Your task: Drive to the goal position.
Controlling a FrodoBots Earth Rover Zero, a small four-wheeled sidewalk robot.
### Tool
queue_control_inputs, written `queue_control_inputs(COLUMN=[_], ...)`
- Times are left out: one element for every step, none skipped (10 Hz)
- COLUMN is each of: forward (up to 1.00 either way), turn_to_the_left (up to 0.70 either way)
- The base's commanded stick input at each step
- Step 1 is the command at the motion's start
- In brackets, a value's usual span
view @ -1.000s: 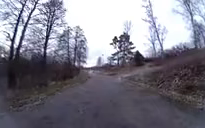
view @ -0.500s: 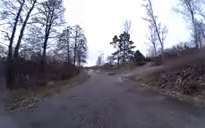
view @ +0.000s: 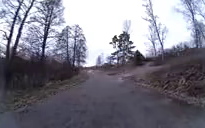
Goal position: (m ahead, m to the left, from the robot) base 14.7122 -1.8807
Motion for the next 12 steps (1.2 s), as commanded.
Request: queue_control_inputs(forward=[0.50,0.50,0.50,0.50,0.50,0.50,0.50,0.50,0.50,0.50,0.50,0.50], turn_to_the_left=[0.00,0.00,0.00,0.00,0.00,0.00,0.00,0.00,0.00,0.00,0.00,0.00])
